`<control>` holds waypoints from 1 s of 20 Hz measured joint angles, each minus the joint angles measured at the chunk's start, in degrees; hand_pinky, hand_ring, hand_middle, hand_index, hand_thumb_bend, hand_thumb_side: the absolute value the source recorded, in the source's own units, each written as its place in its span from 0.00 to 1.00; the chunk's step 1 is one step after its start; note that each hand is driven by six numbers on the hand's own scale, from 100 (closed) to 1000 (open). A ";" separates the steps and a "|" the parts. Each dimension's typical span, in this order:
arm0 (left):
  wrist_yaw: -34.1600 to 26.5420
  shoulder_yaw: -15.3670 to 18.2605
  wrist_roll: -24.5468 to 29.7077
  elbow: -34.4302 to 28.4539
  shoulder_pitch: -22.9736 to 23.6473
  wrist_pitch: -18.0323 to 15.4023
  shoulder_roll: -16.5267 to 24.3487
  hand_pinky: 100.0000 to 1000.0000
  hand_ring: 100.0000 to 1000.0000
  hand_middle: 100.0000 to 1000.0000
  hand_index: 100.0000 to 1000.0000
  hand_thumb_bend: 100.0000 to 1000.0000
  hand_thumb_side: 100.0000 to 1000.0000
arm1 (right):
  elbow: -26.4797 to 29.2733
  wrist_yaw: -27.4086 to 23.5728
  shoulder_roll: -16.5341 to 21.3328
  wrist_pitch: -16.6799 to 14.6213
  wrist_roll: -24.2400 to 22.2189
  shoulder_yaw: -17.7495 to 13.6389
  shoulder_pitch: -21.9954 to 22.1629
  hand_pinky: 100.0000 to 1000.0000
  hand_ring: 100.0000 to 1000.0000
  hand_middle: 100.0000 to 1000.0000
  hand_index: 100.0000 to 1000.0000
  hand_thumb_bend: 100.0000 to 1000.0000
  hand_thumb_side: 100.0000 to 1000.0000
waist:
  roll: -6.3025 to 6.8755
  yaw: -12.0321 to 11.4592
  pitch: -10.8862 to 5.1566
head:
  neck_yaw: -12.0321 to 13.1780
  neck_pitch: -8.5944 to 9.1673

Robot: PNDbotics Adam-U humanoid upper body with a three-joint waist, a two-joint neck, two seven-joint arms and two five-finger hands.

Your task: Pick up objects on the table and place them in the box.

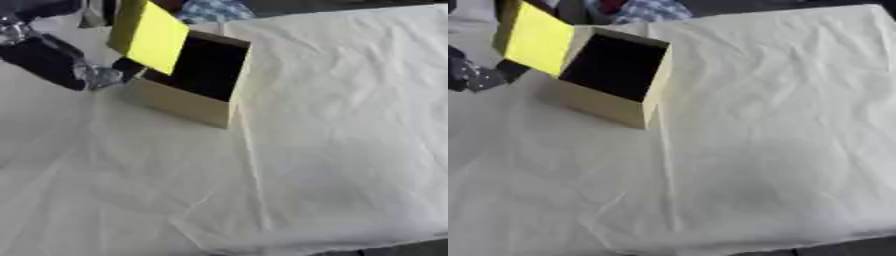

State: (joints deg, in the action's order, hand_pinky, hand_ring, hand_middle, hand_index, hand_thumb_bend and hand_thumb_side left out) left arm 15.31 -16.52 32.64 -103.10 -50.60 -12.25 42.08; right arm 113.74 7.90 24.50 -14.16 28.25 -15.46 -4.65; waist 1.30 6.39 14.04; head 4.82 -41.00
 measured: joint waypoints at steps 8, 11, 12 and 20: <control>4.52 -0.86 0.71 11.08 -10.68 -1.22 -8.20 0.40 0.56 0.56 0.70 0.00 0.21 | 0.00 -0.01 -0.41 -0.19 0.02 0.00 -1.27 0.55 0.62 0.45 0.66 0.00 0.89 | -0.32 0.06 2.58 | 0.56 3.64; 6.88 -1.00 0.57 15.15 -13.49 -1.83 -10.11 0.42 0.58 0.57 0.70 0.00 0.17 | 0.00 -0.02 -0.58 -0.23 0.03 0.00 -1.61 0.55 0.62 0.45 0.66 0.00 0.89 | -0.31 0.31 3.11 | 0.52 4.77; 7.74 -1.00 0.48 16.52 -14.01 -2.13 -10.57 0.42 0.58 0.57 0.70 0.00 0.18 | 0.00 -0.03 -0.61 -0.23 0.02 0.00 -1.78 0.55 0.62 0.45 0.66 0.00 0.89 | -0.30 0.32 3.28 | 0.48 4.97; 14.35 -0.95 -1.29 27.19 -15.79 -6.84 -13.24 0.49 0.63 0.59 0.70 0.00 0.11 | 0.00 -0.40 -1.18 -0.27 -0.24 0.01 -2.46 0.55 0.62 0.44 0.66 0.00 0.89 | -0.22 0.72 4.01 | -0.47 5.80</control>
State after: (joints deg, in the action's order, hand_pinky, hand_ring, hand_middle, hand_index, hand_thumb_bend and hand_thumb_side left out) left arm 29.66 -17.47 31.36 -75.91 -66.39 -19.09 28.84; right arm 113.74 7.50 23.32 -14.43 28.01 -15.45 -7.11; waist 1.07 7.10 18.04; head 4.35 -35.20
